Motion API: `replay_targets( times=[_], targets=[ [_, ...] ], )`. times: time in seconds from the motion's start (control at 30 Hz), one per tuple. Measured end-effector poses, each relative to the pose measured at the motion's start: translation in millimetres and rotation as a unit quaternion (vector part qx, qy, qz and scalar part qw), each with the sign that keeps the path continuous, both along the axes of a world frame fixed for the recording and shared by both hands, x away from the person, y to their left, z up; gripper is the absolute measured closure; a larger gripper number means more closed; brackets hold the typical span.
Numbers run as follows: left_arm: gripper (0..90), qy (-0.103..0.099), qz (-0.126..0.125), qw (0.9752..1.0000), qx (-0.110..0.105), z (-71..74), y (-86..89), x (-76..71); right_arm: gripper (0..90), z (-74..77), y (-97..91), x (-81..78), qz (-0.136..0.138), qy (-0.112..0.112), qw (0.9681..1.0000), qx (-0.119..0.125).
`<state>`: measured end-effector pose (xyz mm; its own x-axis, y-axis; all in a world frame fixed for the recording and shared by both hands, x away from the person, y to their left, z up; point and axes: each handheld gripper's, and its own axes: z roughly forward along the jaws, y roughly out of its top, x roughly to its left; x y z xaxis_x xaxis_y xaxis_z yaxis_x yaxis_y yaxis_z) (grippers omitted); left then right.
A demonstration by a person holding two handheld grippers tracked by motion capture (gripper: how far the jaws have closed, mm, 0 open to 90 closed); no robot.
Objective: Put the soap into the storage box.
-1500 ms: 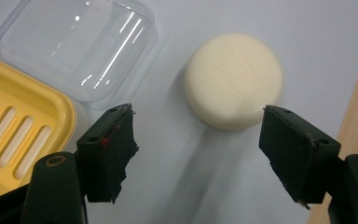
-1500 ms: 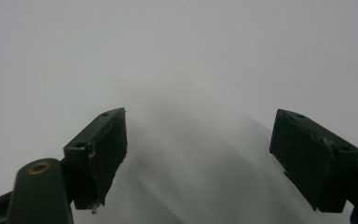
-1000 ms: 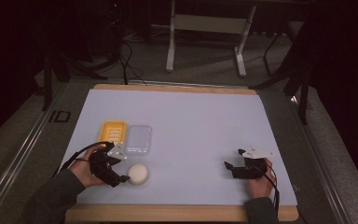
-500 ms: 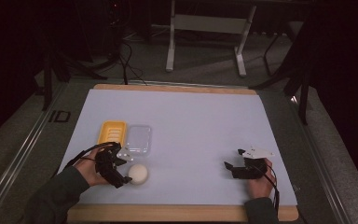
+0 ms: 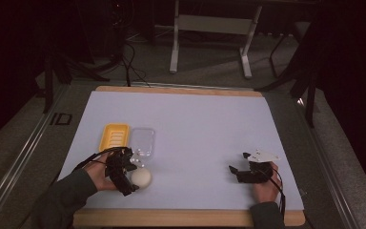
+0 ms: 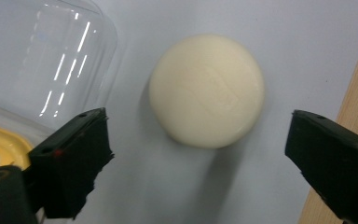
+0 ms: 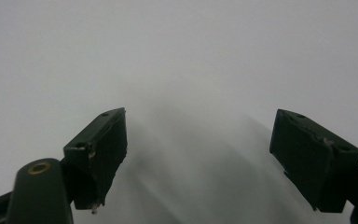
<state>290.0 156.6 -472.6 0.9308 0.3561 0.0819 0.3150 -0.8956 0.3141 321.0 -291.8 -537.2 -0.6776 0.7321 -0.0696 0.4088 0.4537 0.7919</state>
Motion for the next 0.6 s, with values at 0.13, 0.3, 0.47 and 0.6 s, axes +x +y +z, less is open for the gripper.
replay_targets(
  times=[0.13,0.3,0.47,0.6],
  targets=[
    [2.8,0.002,-0.005,1.0000,0.005,-2.3,-4.0,0.8,18.6,0.0,0.2,-0.1,0.001,0.000,1.0000,-0.002],
    [2.4,0.002,-0.010,0.9999,0.010,-4.4,-8.7,2.8,18.6,0.0,0.5,-0.1,0.003,-0.001,1.0000,-0.003],
    [2.4,0.006,-0.016,0.9997,0.014,-7.5,-13.5,3.9,18.6,-0.1,0.6,-0.1,0.005,-0.001,1.0000,-0.003],
    [2.4,0.011,-0.019,0.9996,0.017,-10.0,-16.8,4.9,18.6,-0.2,1.0,-0.3,0.005,-0.001,1.0000,-0.004]
  ],
)
